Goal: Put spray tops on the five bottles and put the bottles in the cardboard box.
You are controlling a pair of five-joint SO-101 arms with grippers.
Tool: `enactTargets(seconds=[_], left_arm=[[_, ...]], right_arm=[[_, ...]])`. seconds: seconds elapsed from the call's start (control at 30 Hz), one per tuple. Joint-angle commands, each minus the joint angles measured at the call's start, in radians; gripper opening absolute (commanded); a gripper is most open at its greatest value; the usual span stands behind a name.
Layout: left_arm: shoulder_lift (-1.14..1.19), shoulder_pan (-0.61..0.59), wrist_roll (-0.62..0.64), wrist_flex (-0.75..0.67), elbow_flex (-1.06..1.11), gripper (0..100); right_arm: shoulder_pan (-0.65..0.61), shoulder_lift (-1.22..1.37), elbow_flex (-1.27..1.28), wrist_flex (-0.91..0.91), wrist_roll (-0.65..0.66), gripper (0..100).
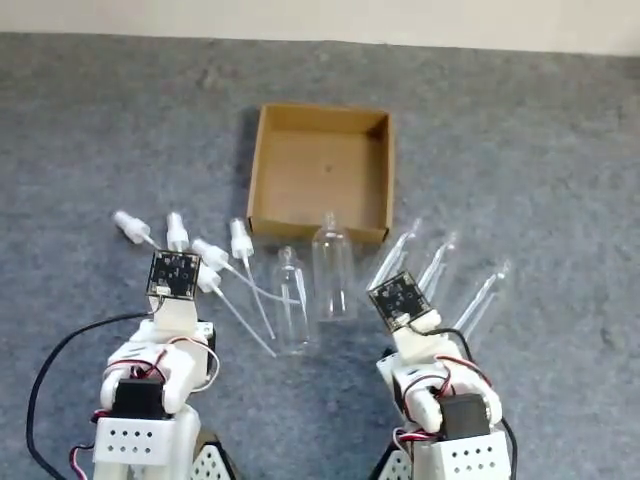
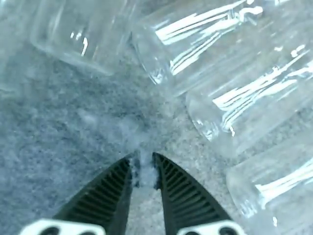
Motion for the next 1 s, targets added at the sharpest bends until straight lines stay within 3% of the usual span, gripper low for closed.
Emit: enactTargets(seconds=[0.0,0.17,0.27,0.6,0.73,0.83,0.97], left_arm=[[-0.012,0.021,0.005,0.002,0.025,1],[-0.019,0.039,0.008,0.0,0.025,1],[-0.021,0.056,0.005,0.023,0.025,1],[-0.021,0.051,0.005,0.034,0.025,1],[-0.021,0.051,0.005,0.034,0.025,1],[-0.021,0.051,0.005,0.034,0.025,1],[-0.021,0.051,0.005,0.034,0.025,1]], right_arm=[[0.01,-0.016,0.147,0.008,0.011,0.8],[-0.031,-0.018,0.147,-0.025,0.011,0.8],[0.01,-0.018,0.147,-0.081,0.011,0.8],[0.03,-0.018,0.128,-0.36,0.011,0.8],[0.084,-0.008,-0.071,-0.351,-0.002,0.8],[0.148,0.019,-0.24,-0.348,-0.127,1.3],[0.211,0.272,-0.483,-0.298,-0.17,1.4]])
